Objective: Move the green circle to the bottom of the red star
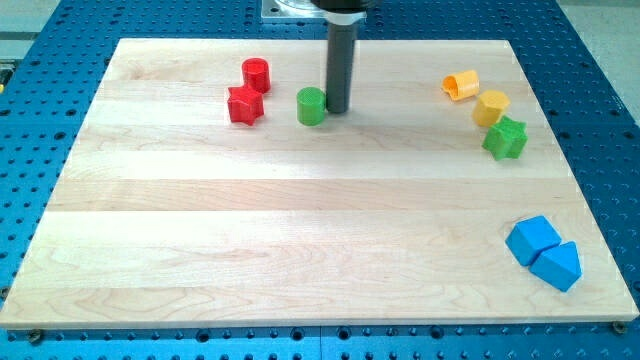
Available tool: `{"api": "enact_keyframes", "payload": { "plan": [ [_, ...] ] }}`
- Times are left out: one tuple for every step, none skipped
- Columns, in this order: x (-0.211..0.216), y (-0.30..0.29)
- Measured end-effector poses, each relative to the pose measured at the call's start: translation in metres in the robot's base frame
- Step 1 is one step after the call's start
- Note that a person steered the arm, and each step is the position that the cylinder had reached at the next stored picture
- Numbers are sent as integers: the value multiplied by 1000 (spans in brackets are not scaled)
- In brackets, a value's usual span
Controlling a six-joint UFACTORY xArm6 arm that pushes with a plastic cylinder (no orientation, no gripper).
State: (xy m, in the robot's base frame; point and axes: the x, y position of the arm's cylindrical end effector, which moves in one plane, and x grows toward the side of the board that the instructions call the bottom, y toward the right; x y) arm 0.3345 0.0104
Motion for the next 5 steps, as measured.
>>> {"api": "enact_keyframes", "payload": {
  "plan": [
    [19,-34],
    [36,-63],
    [60,-89],
    [71,-75],
    [111,-116]
  ]
}}
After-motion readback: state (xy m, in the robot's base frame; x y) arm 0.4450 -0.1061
